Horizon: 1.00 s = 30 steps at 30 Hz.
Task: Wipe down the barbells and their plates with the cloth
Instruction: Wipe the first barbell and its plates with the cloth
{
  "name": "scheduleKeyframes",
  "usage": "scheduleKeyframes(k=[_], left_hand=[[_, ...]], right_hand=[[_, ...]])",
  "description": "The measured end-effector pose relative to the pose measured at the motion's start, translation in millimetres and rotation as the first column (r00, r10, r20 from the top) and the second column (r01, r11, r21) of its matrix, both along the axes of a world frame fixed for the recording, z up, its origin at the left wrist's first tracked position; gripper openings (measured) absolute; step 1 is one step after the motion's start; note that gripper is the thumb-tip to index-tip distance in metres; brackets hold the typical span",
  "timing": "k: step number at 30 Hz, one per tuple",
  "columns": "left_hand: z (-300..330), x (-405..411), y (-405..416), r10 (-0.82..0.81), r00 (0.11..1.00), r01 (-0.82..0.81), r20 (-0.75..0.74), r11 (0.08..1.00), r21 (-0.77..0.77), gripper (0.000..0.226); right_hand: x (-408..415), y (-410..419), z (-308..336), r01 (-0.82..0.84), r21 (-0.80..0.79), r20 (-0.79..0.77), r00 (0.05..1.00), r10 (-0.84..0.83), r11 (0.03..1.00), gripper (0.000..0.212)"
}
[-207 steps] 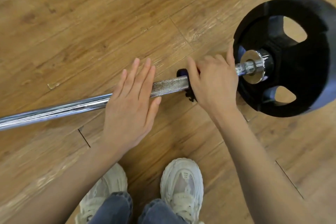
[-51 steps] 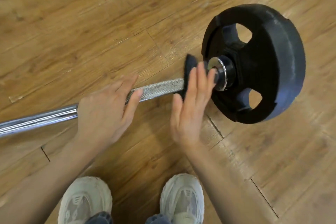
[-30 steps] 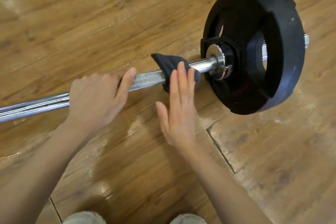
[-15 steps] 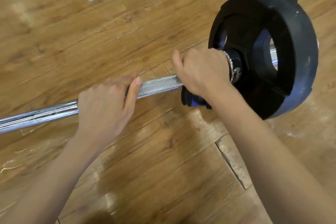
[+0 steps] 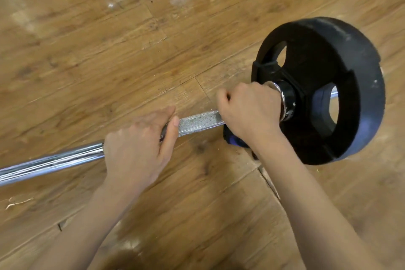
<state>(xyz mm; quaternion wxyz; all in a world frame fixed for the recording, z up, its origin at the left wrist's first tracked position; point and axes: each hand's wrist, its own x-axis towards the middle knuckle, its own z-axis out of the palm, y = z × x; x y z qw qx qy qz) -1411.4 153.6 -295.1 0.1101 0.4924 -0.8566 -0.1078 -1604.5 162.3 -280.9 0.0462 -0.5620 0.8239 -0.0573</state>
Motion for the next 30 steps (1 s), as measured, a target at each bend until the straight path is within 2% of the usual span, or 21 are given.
scheduleKeyframes(k=[1,3,4,5,6,8,10,13,14,16,17,18,19,21,23,26,30], left_hand=[[1,0,1,-0.001,1.0,0.001,-0.002,1.0,0.002,0.043],[2,0,3,0.0,1.0,0.0,0.002,1.0,-0.001,0.043],[2,0,4,-0.003,1.0,0.003,0.009,1.0,-0.002,0.044],[2,1,5,-0.007,1.0,0.007,0.017,1.0,-0.003,0.044],[1,2,5,-0.012,1.0,0.013,0.026,1.0,-0.007,0.045],[1,4,7,-0.014,0.999,0.015,0.036,1.0,-0.02,0.046],[1,4,10,-0.004,1.0,0.004,0.027,1.0,-0.018,0.046],[-2,3,14,-0.009,1.0,0.01,0.023,1.0,-0.024,0.046],[-3,3,15,-0.01,1.0,0.011,0.028,0.999,-0.039,0.046],[-6,4,15,-0.006,1.0,0.008,0.027,0.998,-0.069,0.045],[-7,4,15,0.001,1.0,0.0,0.015,0.997,-0.073,0.045],[-8,4,14,0.011,1.0,-0.011,-0.005,0.997,-0.072,0.046],[-9,4,13,0.017,1.0,-0.019,-0.022,0.997,-0.073,0.047],[-13,6,11,0.002,0.999,-0.006,-0.047,0.996,-0.092,0.048],[-16,8,8,-0.031,0.998,0.025,-0.059,0.994,-0.105,0.05],[-20,10,6,-0.057,0.997,0.052,-0.045,0.993,-0.104,0.054],[-20,12,6,-0.087,0.996,0.086,-0.016,0.992,-0.088,0.06]], right_hand=[[-4,-9,8,-0.007,0.175,0.05,0.999,-0.001,0.985,0.045],[-10,-17,12,-0.033,0.333,0.124,0.992,-0.009,0.942,0.045],[-10,-14,9,-0.025,0.309,0.114,0.993,-0.01,0.951,0.046],[-7,-5,2,-0.008,0.173,0.073,0.997,-0.005,0.985,0.047],[0,11,-8,0.016,-0.03,0.039,0.999,-0.015,0.999,0.047],[13,48,-32,0.0,-0.357,0.043,0.999,0.017,0.934,0.042],[17,66,-47,-0.013,-0.467,0.066,0.997,0.05,0.884,0.043],[11,62,-45,-0.052,-0.473,0.026,0.997,0.073,0.879,0.041],[8,52,-33,-0.064,-0.385,0.023,0.997,0.079,0.921,0.041],[1,28,-7,-0.051,-0.034,-0.003,0.999,0.051,0.998,0.044],[-3,17,0,-0.022,0.097,0.031,0.999,0.019,0.995,0.046],[-7,10,2,0.006,0.145,0.075,0.997,-0.017,0.989,0.048],[-6,8,2,0.02,0.121,0.088,0.996,-0.03,0.992,0.049],[3,19,-10,0.023,-0.124,0.06,0.998,-0.016,0.992,0.048],[16,47,-27,-0.035,-0.327,-0.006,0.999,0.035,0.944,0.04],[21,73,-39,-0.142,-0.385,0.0,0.988,0.154,0.912,0.036],[17,73,-29,-0.133,-0.369,0.051,0.985,0.163,0.92,0.041]])
